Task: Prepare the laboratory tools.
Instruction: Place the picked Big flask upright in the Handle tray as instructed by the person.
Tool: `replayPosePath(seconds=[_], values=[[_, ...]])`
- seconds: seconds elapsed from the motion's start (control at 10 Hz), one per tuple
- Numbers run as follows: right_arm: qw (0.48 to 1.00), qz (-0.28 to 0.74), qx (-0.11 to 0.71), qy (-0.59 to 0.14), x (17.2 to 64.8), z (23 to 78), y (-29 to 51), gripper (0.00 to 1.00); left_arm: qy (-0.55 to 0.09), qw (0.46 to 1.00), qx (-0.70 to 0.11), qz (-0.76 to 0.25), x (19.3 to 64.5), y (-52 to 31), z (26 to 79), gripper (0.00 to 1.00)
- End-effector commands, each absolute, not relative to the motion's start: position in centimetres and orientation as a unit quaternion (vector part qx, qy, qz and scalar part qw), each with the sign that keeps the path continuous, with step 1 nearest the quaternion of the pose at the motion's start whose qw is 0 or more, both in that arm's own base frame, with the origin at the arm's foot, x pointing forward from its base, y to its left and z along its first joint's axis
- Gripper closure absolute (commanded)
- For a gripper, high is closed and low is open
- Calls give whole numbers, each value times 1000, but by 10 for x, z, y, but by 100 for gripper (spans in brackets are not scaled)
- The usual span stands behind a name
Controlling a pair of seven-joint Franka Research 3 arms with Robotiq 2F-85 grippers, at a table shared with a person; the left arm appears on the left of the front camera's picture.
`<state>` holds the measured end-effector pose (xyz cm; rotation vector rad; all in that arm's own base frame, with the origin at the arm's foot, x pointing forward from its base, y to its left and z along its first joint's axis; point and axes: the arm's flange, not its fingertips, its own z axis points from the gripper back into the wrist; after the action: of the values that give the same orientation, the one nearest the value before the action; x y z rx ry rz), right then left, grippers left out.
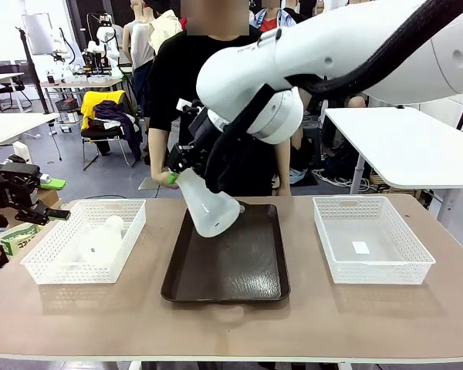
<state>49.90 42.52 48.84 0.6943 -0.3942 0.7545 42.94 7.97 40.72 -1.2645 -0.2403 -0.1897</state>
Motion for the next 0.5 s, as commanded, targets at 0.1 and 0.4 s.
replayPosePath(seconds=[0.1,0.4], values=[[772,447,410,-191,501,455,376,100,-110,797,-586,-92,428,82,408,0],[742,440,453,-226,515,442,364,100,-110,797,-586,-92,428,82,408,0]])
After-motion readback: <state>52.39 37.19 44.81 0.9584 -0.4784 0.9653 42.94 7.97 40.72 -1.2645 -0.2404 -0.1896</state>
